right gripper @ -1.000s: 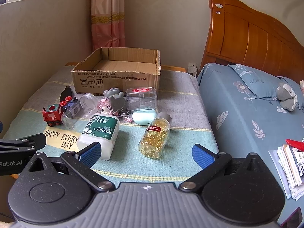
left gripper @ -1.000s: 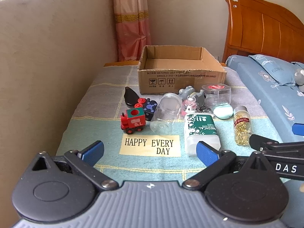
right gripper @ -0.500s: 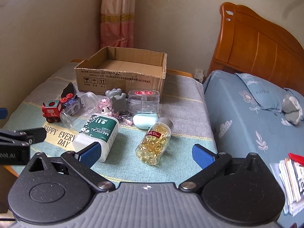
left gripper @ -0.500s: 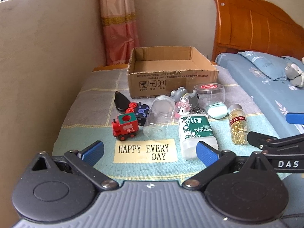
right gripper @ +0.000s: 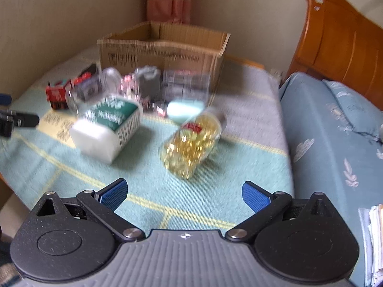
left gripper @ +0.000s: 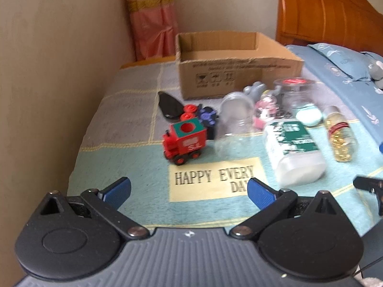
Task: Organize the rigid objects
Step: 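Close the left gripper on the red toy train while the right gripper grasps the capsule bottle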
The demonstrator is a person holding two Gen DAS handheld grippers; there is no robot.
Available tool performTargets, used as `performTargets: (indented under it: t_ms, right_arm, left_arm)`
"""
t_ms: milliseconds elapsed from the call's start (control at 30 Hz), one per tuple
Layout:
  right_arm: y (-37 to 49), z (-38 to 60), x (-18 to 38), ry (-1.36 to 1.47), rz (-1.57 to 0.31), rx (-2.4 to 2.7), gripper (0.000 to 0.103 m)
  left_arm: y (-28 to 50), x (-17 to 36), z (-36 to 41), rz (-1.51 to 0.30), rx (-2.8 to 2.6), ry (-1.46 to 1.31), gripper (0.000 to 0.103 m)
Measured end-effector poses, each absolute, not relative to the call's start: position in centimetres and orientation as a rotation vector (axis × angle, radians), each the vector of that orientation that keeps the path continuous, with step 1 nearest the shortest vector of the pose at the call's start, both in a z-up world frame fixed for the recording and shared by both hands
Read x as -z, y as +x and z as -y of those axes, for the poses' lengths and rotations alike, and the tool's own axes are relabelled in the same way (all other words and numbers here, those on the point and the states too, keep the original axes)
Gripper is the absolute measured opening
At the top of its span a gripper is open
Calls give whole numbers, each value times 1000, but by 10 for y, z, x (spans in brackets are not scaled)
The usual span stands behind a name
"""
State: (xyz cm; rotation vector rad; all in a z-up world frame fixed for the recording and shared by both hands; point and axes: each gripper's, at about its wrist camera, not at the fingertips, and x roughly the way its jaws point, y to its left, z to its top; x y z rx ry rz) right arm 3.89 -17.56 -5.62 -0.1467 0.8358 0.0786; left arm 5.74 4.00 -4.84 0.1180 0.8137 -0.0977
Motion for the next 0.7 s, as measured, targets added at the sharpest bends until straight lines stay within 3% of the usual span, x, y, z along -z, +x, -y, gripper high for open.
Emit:
performTargets:
  t_ms: [200,700]
  right_arm:
    - [51,175,79,-129,-890,-114,103]
    - [59,188,87,-128,-823,-228,103]
  left_arm:
    - [80,48,-54,-817,65,40,102]
    - [136,63,-57,-820,13,10,102]
